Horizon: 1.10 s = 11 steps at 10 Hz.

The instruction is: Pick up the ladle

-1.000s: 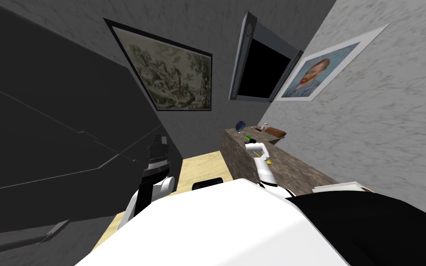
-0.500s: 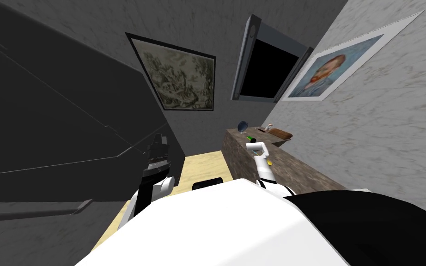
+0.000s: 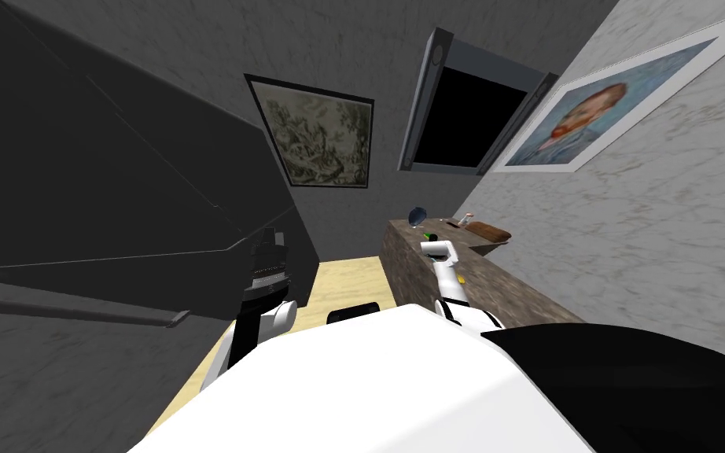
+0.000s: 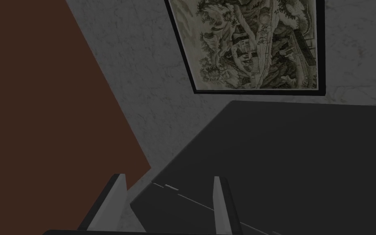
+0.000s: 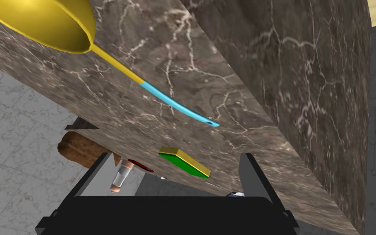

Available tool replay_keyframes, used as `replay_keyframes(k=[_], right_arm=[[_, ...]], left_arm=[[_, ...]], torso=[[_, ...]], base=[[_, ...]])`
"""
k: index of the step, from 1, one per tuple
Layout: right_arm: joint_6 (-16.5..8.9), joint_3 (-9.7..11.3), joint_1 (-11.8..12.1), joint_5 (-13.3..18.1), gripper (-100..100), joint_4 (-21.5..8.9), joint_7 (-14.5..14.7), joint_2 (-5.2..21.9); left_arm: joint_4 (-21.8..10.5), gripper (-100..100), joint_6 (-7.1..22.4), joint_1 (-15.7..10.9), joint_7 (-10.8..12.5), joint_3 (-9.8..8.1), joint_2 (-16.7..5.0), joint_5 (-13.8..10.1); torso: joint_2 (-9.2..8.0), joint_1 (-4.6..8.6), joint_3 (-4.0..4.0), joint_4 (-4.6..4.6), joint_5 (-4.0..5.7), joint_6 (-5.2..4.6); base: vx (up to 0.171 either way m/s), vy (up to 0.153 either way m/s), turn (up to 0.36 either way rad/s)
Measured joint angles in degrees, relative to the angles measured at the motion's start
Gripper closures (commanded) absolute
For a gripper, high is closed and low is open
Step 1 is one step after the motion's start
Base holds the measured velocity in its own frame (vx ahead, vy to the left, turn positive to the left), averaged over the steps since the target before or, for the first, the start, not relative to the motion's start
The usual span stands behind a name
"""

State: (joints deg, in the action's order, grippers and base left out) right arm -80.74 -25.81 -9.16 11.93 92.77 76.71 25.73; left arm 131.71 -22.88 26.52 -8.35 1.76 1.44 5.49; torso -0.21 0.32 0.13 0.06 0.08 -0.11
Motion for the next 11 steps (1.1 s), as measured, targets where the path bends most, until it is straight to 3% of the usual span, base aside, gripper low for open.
replay_keyframes(k=[11], right_arm=[[-15.2, -3.4, -4.9, 1.7, -100, -9.6, 10.0, 2.7]], left_arm=[[0.0, 0, 0.0, 0.0, 0.0, -0.01, 0.0, 0.0]], torso=[[0.02, -0.01, 0.0, 0.0, 0.0, -0.06]], base=[[-0.065, -0.034, 0.099]])
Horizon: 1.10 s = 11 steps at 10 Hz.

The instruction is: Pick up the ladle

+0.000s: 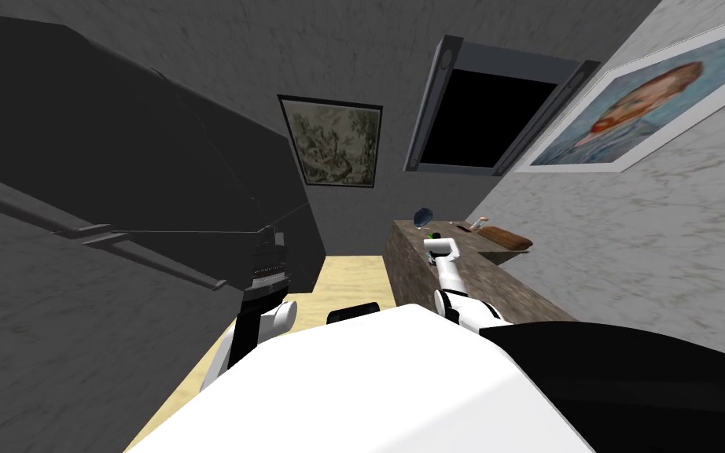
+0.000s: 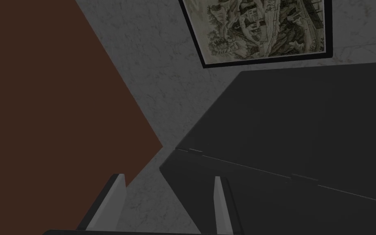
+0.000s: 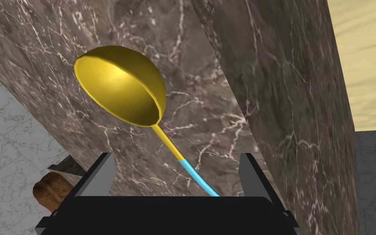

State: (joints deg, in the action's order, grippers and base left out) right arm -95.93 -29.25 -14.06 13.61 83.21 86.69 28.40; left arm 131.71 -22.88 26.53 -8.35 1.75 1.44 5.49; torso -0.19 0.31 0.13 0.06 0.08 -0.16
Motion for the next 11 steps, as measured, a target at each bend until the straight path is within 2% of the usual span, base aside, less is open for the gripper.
replay_keyframes(k=[3, 4, 5, 6, 10, 11], right_arm=[[-4.2, -1.1, -1.4, 0.3, -100, -2.9, 2.9, 1.0], [-5.5, -1.4, -1.1, 0.3, -100, -3.2, 3.7, 0.7], [-5.7, -1.5, -1.0, 0.3, 0, -3.2, 3.8, 0.6], [-5.7, -1.5, -1.0, 0.3, -100, -3.2, 3.8, 0.6], [-3.5, -0.4, -2.2, 0.5, -100, -7.8, 0.5, 0.9], [-3.3, -0.3, -2.3, 0.5, 100, -8.0, 0.3, 0.9]], left_arm=[[0.0, 0, 0.0, 0.0, 0.0, 0.0, 0.0, 0.0], [0.0, 0, 0.0, 0.0, 0.0, 0.0, 0.0, 0.0], [0.0, 0, 0.0, 0.0, 0.0, 0.0, 0.0, 0.0], [0.0, 0, 0.0, 0.0, 0.0, 0.0, 0.0, 0.0], [0.0, 0, 0.0, 0.0, 0.0, 0.0, 0.0, 0.0], [0.0, 0, 0.0, 0.0, 0.0, 0.0, 0.0, 0.0]], torso=[[0.07, 0.05, -0.04, -0.02, 0.01, 0.02], [0.03, 0.03, -0.02, -0.01, 0.02, 0.0], [0.13, -0.04, -0.07, -0.02, -0.01, 0.0], [0.22, -0.1, -0.12, -0.05, -0.02, 0.01], [0.01, 0.09, 0.0, 0.0, 0.02, 0.01], [0.12, 0.0, -0.06, -0.02, 0.01, -0.01]], base=[[-0.059, -0.044, 0.1], [-0.03, -0.016, 0.008], [-0.005, -0.003, -0.002], [-0.043, -0.02, 0.105], [-0.066, -0.05, 0.076], [-0.006, -0.005, -0.004]])
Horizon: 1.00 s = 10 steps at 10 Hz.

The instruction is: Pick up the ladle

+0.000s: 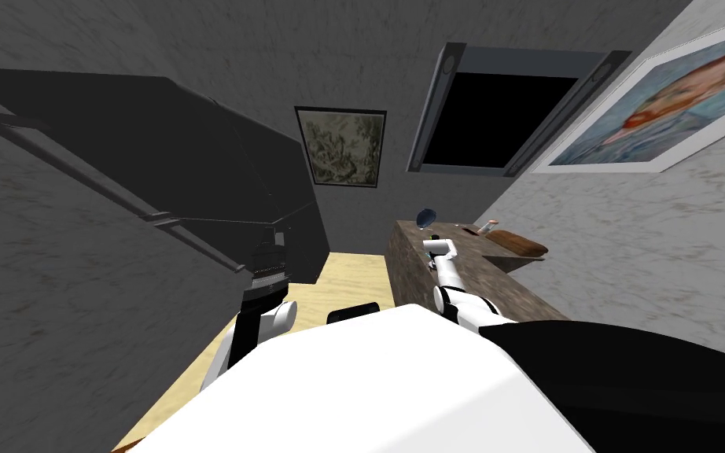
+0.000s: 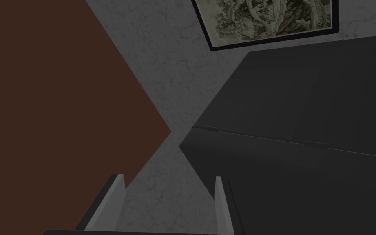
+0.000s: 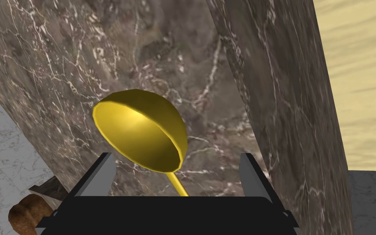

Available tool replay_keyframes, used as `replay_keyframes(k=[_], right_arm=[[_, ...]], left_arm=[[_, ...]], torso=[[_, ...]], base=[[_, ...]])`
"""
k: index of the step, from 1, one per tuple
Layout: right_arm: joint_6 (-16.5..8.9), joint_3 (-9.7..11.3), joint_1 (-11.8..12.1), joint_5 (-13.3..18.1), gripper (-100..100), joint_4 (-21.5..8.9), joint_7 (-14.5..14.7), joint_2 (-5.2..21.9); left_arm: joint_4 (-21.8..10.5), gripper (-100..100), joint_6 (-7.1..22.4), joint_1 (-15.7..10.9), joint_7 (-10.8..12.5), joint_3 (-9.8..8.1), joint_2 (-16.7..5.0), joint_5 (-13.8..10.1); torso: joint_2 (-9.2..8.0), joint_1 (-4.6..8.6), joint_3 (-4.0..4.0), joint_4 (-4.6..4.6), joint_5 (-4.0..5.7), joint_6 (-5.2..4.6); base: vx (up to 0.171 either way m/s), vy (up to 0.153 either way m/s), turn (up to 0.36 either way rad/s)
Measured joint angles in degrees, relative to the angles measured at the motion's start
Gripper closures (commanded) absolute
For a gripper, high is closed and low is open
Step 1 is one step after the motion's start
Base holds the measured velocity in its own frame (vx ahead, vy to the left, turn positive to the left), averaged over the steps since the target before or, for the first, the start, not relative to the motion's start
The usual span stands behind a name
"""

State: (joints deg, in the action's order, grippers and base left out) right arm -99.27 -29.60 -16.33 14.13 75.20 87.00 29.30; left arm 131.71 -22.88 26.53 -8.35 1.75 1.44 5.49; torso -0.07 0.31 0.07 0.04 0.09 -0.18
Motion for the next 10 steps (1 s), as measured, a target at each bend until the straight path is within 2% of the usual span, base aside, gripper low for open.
replay_keyframes(k=[4, 5, 6, 9, 10], right_arm=[[0.0, 0.0, 0.0, -0.1, 100, 0.0, 0.1, -0.1], [0.0, 0.0, 0.0, -0.1, 0, 0.0, 0.1, -0.1], [0.0, 0.0, 0.0, -0.1, 100, 0.0, 0.1, -0.1], [-1.6, -0.8, 0.9, -0.1, 100, 3.3, 2.4, -0.2], [-1.7, -0.8, 0.9, -0.1, 0, 3.4, 2.5, -0.2]], left_arm=[[0.0, 0, 0.0, 0.0, 0.0, 0.0, 0.0, 0.0], [0.0, 0, 0.0, 0.0, 0.0, 0.0, 0.0, 0.0], [0.0, 0, 0.0, 0.0, 0.0, 0.0, 0.0, 0.0], [0.0, 0, 0.0, 0.0, 0.0, 0.01, 0.0, 0.0], [0.0, 0, 0.0, 0.0, 0.0, 0.01, 0.0, 0.0]], torso=[[0.17, -0.14, -0.1, -0.05, -0.07, -0.05], [0.17, -0.15, -0.11, -0.05, -0.07, -0.05], [0.17, -0.15, -0.11, -0.05, -0.07, -0.05], [0.46, -0.43, -0.27, -0.1, -0.14, -0.02], [0.36, -0.31, -0.22, -0.09, -0.11, 0.01]], base=[[-0.001, 0.0, 0.003], [0.0, 0.0, 0.0], [0.044, 0.041, -0.101], [0.071, 0.054, -0.096], [0.006, 0.006, 0.005]])
